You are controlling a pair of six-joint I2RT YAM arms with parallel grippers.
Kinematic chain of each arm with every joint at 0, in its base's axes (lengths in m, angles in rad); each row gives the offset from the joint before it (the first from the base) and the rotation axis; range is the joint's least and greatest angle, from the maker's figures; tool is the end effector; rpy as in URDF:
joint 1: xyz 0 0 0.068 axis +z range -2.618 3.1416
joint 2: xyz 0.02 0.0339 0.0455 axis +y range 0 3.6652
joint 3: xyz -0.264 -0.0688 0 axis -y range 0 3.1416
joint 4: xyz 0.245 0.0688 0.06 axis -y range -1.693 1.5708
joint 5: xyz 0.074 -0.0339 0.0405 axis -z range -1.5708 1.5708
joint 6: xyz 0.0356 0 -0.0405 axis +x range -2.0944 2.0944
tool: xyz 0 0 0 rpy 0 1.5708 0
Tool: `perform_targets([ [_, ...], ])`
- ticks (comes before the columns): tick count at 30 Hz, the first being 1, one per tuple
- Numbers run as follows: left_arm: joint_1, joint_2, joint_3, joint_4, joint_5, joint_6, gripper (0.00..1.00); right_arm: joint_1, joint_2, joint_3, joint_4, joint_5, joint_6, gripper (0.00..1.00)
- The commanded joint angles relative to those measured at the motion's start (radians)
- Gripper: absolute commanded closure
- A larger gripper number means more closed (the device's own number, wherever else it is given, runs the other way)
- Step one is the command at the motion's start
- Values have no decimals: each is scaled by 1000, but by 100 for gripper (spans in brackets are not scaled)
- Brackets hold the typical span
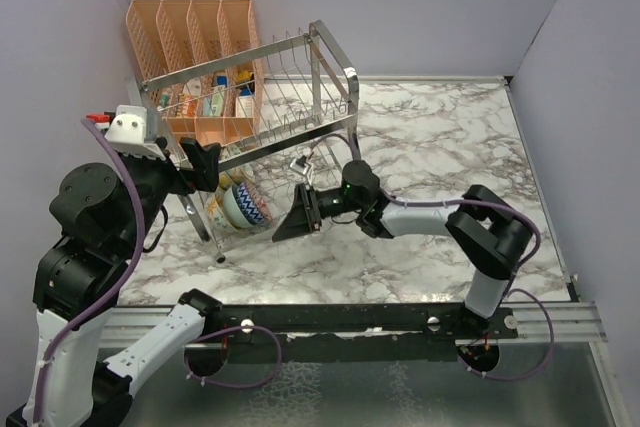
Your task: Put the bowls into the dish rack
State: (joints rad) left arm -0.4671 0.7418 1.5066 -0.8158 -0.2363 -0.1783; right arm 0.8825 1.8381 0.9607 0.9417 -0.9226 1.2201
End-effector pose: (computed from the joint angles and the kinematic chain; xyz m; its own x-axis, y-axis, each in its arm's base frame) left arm 0.0654 -0.0237 0.4993 -0.0854 -0.1500 -0.9850 0.2173 0.9620 -0.1654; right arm 0.2244 0.3175 0.2242 -0.8985 -0.1998 -0.3909 -0.3721 -0.1259 0.9196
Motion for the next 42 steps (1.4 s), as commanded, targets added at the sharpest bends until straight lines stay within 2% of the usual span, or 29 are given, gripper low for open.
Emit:
perform_targets([
  [1, -4, 3, -9, 32, 1, -27, 1, 56, -182, -82, -456, 67, -304, 50],
  [3, -4, 18, -7, 20, 35, -27, 1, 78, -272, -109, -623, 142, -417, 50],
  [6, -4, 51, -3, -9, 37, -64, 1, 84, -413, -172, -824, 289, -494, 50],
  [11, -5, 65, -47, 17, 14, -139, 1, 84, -621, -209, -1183, 639, -576, 46],
  [13, -4, 65, -72, 38, -10, -172, 1, 84, -683, -203, -1318, 801, -579, 31],
  [14, -4, 66, -80, 44, -31, -192, 1, 84, -709, -193, -1381, 881, -582, 19],
  [15, -4, 68, -85, 46, -69, -213, 1, 83, -737, -175, -1438, 956, -579, 2],
  [18, -4, 77, -87, 45, -165, -261, 1, 82, -831, -130, -1585, 1153, -548, 1],
  [21, -4, 81, -78, 48, -232, -288, 1, 82, -907, -91, -1656, 1280, -533, 1],
  [27, -5, 78, -37, 73, -254, -307, 1, 82, -945, -37, -1705, 1390, -543, 1],
  [42, -5, 67, -5, 88, -293, -292, 1, 82, -954, -63, -1675, 1369, -539, 1],
])
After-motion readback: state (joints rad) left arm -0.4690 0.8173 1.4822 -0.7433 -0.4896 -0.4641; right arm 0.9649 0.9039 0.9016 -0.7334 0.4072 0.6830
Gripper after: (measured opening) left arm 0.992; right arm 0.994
